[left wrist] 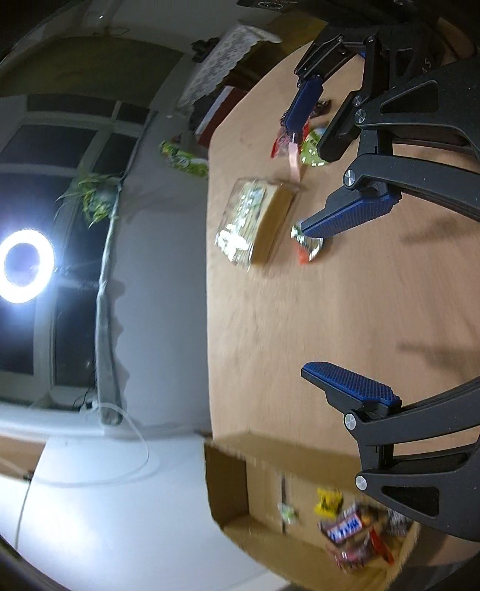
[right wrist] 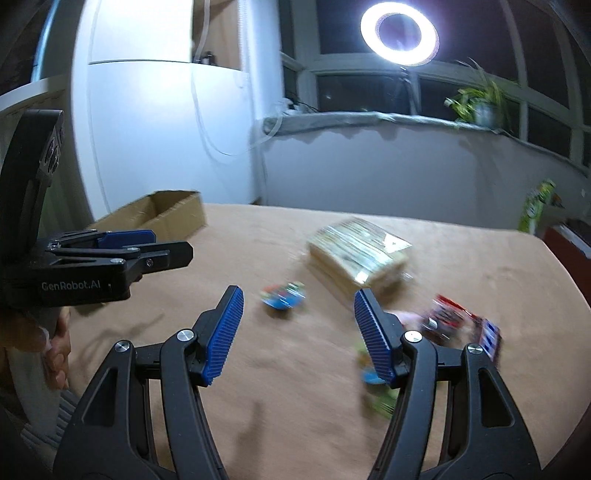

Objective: Organize snacks
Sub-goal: 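Move both tools back from the box to the snack pile, then grasp a round jelly cup with the left tool while the right tool grasps another jelly cup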

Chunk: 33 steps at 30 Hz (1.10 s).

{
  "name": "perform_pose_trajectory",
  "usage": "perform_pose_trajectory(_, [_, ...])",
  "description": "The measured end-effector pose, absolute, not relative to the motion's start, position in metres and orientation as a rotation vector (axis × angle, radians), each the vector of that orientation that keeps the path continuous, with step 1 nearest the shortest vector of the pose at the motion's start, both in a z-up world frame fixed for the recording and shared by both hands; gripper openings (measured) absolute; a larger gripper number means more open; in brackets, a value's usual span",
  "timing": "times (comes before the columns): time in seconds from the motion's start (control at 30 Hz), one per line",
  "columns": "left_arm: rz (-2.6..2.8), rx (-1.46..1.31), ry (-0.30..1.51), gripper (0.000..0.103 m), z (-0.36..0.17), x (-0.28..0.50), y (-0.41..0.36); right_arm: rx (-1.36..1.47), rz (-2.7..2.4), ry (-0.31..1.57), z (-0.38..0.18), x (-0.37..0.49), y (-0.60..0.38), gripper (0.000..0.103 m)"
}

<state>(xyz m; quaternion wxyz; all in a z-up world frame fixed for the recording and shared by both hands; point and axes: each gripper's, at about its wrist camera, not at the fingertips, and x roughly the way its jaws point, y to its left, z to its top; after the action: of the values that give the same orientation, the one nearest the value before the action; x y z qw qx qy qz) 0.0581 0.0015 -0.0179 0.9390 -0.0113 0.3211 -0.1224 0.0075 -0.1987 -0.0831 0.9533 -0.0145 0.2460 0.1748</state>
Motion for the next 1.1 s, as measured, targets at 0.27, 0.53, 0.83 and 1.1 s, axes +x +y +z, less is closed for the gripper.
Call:
perform_pose_trajectory(0.27, [-0.327,0.032,0.732,0.069,-0.043,0.081,-0.039,-0.018,0.28,0.579,-0.104,0.011,-0.233,0.065])
perform_pose_trajectory(0.53, [-0.361,0.042,0.832,0.069,-0.066,0.106,-0.058,-0.046,0.287,0.661,-0.122,0.024,-0.228,0.065])
perform_pose_trajectory(0.83, [-0.403,-0.012,0.875,0.039,-0.073,0.112,-0.055,-0.038,0.287,0.689,-0.125,0.041,-0.225,0.029])
perform_pose_trajectory(1.1, [-0.427,-0.033,0.857,0.026,-0.07,0.11,-0.051,0.003,0.307,0.664,-0.121,0.033,-0.23,0.027])
